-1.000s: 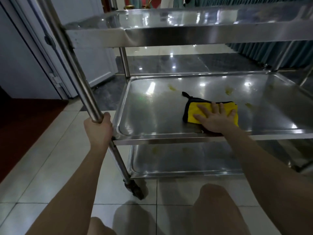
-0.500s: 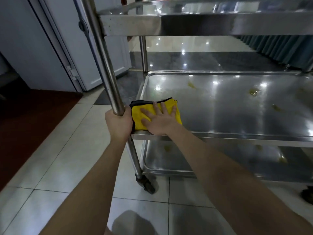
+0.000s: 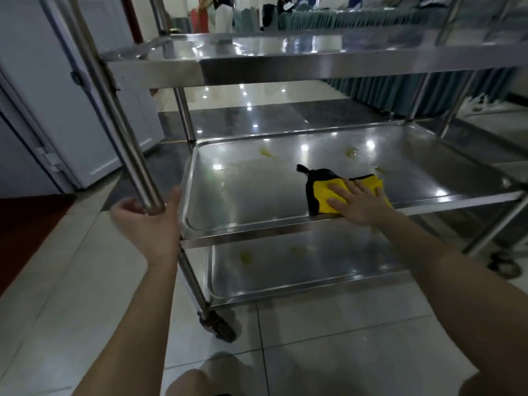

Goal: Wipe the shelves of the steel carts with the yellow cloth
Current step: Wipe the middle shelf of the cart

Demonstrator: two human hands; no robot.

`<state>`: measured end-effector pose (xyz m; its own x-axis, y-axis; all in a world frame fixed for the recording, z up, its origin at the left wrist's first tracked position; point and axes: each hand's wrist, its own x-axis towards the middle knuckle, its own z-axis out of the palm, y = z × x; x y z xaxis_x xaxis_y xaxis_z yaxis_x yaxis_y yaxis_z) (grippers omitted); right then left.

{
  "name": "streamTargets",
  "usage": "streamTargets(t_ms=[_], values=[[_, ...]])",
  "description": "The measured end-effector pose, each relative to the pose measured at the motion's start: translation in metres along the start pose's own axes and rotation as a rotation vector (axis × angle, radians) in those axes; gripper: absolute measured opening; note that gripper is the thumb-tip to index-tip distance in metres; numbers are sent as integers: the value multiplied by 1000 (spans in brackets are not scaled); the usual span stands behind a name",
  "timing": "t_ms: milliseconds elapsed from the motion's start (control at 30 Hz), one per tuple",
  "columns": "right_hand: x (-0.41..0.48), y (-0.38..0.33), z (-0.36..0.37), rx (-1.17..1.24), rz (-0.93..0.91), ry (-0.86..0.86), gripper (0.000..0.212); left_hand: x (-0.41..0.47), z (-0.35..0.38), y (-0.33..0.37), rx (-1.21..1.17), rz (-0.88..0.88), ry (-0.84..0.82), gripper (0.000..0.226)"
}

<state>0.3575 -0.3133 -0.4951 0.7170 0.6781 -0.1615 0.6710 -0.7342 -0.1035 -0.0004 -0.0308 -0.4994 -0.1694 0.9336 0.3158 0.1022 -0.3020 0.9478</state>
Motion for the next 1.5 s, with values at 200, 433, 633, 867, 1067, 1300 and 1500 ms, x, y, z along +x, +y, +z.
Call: streamTargets(t_ms=[200,433,633,867,1067,1300,1500], values=[[-4,-11,4,19,-17,33,67,-121,57,19,185,709,-324,19],[-3,12,-2,18,-132,25,59,-184,176,76,616,662,-725,36],[16,137,-15,-12,-92,30,59,-210,230,83,719,562,-780,42],[74,276,-42,37,125,-6,74,-215,235,72,820,549,-716,40],[116,175,-36,23,-72,17,94,-219,238,84,900,525,-719,31],[120,54,-19,25,-420,6,72,-213,231,88,880,506,-749,43],[119,78,-24,48,-470,5,66,-208,233,86,851,538,-750,25]])
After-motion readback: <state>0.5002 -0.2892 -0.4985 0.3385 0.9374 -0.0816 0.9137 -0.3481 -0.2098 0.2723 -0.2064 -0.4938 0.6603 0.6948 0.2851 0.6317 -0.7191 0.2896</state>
